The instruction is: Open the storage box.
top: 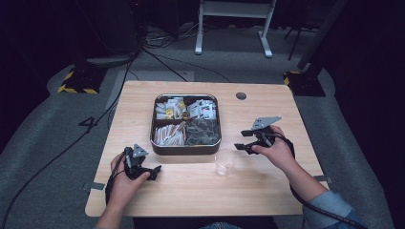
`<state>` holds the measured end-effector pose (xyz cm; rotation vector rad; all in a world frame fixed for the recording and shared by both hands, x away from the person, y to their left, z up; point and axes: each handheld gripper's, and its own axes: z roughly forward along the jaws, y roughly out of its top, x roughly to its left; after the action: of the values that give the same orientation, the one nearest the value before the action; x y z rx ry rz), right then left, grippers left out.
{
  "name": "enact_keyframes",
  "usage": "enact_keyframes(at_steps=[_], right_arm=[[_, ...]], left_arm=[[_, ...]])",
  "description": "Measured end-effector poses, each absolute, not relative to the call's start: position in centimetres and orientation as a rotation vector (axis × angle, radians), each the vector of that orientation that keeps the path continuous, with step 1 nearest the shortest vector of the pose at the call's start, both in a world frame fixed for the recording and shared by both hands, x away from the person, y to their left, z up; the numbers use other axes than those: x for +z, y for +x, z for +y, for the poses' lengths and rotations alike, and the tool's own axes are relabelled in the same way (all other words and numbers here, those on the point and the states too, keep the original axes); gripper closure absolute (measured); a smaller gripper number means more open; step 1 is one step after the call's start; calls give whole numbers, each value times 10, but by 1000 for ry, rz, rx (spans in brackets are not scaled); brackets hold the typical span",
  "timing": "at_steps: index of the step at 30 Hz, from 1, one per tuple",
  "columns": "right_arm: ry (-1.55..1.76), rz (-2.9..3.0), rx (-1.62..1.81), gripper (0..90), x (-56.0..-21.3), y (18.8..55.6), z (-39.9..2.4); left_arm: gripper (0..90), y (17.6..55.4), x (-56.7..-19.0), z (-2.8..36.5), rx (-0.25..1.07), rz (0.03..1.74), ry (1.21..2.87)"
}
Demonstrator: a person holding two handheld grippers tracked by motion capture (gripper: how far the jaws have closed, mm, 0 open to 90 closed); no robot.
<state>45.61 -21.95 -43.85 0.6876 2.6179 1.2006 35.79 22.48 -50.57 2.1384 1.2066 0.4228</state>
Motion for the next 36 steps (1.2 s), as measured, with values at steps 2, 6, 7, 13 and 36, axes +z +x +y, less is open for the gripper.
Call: enact_keyframes(at_steps=[2,6,7,13,36], right_arm=[[659,2613,1209,324,-429,461,-213],[644,2606,1226,325,-421,465,-207],[642,2603,1231,326,-419,466,-205],[627,2591,1236,336,-399,478,-190],[583,2627,1205,343,-391,521,-106]], left_arm=[[4,358,-506,225,422,1207,2138],[4,358,-506,225,422,1206,2138],[4,358,-506,225,422,1206,2138],[3,359,-506,225,420,1201,2141],[4,359,-506,225,421,1202,2142]])
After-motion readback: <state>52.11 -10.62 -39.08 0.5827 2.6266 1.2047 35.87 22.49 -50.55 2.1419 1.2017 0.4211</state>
